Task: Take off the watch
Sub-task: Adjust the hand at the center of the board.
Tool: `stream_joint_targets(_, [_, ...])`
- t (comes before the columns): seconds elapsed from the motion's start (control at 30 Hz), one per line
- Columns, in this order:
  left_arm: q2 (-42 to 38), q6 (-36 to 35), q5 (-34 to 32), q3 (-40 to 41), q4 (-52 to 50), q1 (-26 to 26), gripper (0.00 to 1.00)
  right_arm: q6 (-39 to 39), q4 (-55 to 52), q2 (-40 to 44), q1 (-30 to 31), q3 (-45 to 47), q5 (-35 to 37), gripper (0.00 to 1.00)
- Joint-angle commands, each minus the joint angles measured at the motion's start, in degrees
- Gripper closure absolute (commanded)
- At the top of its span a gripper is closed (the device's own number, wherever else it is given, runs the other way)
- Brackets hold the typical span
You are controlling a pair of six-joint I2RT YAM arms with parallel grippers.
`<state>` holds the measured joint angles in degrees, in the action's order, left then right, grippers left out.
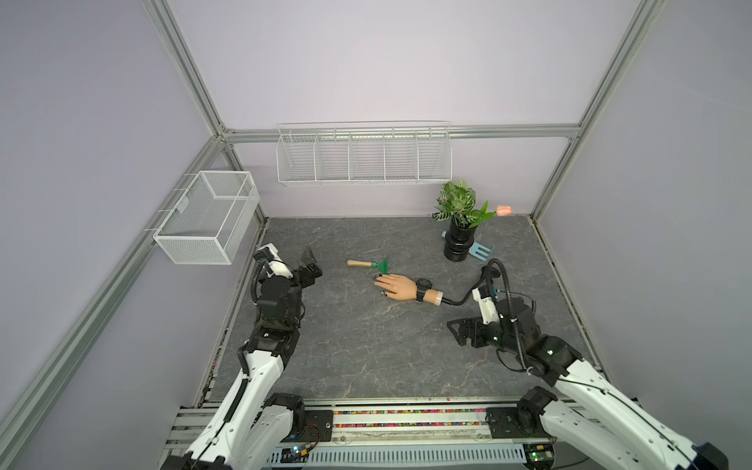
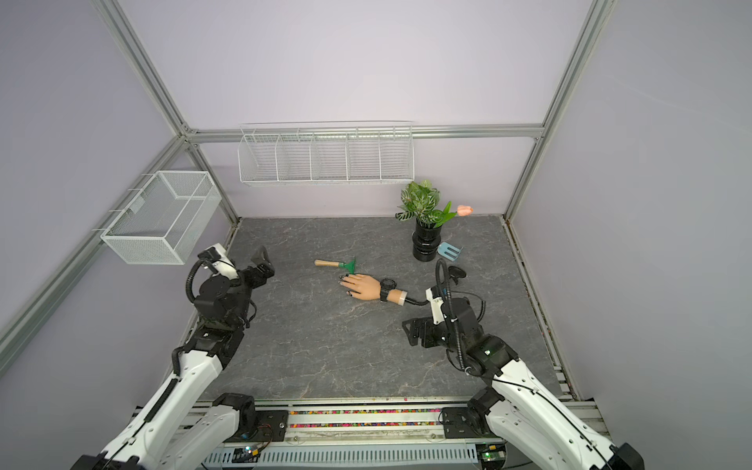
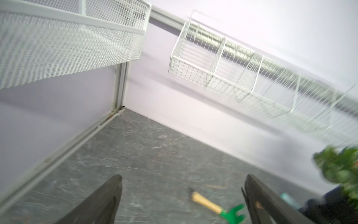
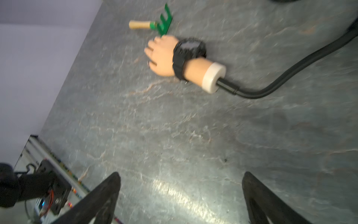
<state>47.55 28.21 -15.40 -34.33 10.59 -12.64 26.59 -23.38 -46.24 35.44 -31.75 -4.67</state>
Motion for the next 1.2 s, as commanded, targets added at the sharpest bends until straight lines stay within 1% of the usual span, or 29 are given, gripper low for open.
stream_joint_targets(0.0, [-1.04, 25.4, 3.33, 0.76, -14.09, -2.91, 0.01, -0.54, -2.55, -5.36, 4.22, -3.01, -1.74, 0.02])
stream_joint_targets(0.03, [-1.5, 30.17, 4.22, 1.3, -14.72, -4.32, 0.0, -0.57, -2.26, -6.76, 5.23, -3.23, -0.9, 0.03])
stream_joint_targets(0.07, [-1.81, 35.7, 4.83, 2.34, -14.7, -6.51, 0.02, -0.57, -1.51, -8.25, 6.0, -3.04, -0.46, 0.03])
stream_joint_targets(0.13, [-1.87, 44.14, 4.47, 4.46, -12.59, -12.38, 0.04, -0.32, 0.96, -10.89, 6.67, -2.08, -0.26, 0.04])
stream_joint_targets(0.23, [0.66, 54.3, -1.74, 4.41, -13.42, -24.01, 0.07, -0.4, 5.87, -14.3, 6.71, -0.64, -0.67, 0.08])
stream_joint_targets(0.3, [5.18, 61.54, -4.77, 1.86, -17.41, -30.2, 0.08, 0.04, 9.52, -15.81, 6.61, 0.25, -1.37, 0.1])
stream_joint_targets(0.37, [11.05, 67.69, -3.04, -0.38, -18.28, -33.06, 0.08, 0.86, 10.62, -17.36, 6.31, 0.12, 0.07, 0.11])
stream_joint_targets(0.47, [21.72, 73.55, 1.04, -1.71, -9.14, -36.38, 0.08, 3.05, 11.58, -18.71, 4.97, 0.38, 1.94, 0.11])
stream_joint_targets(0.57, [32.76, 78.88, 1.09, -4.58, 0.54, -40.45, 0.08, 6.0, 13.0, -17.4, 2.78, 2.34, 2.56, 0.11])
stream_joint_targets(0.67, [43.75, 82.34, 1.58, -10.5, 6.19, -42.51, 0.08, 7.66, 11.7, -13.25, 0.45, 4.53, 4.62, 0.11])
stream_joint_targets(0.73, [50.05, 85.23, 1.73, -15.1, 6.9, -43.44, 0.09, 7.9, 10.29, -9.29, -1.02, 6.11, 5.55, 0.11])
stream_joint_targets(0.83, [56.75, 90.6, 0.27, -19.97, 7.6, -44.39, 0.1, 7.52, 7.98, -3.01, -2.77, 8.34, 5.71, 0.11])
stream_joint_targets(0.9, [59.11, 92.82, -1.24, -21.72, 7.88, -44.4, 0.12, 7.33, 6.18, 0.96, -3.48, 9.35, 5.68, 0.11])
stream_joint_targets(0.97, [59.9, 93.61, -3.35, -22.73, 6.85, -44.43, 0.13, 7.24, 4.17, 5.03, -3.84, 10.1, 5.63, 0.11])
stream_joint_targets(1.1, [59.1, 94.21, -8.71, -23.86, 1.02, -44.4, 0.13, 6.71, 0.23, 11.93, -4.22, 11.39, 6.33, 0.11])
stream_joint_targets(1.17, [58.21, 94.35, -11.37, -23.44, -1.3, -44.18, 0.11, 6.48, -1.27, 14.7, -4.43, 11.77, 6.73, 0.11])
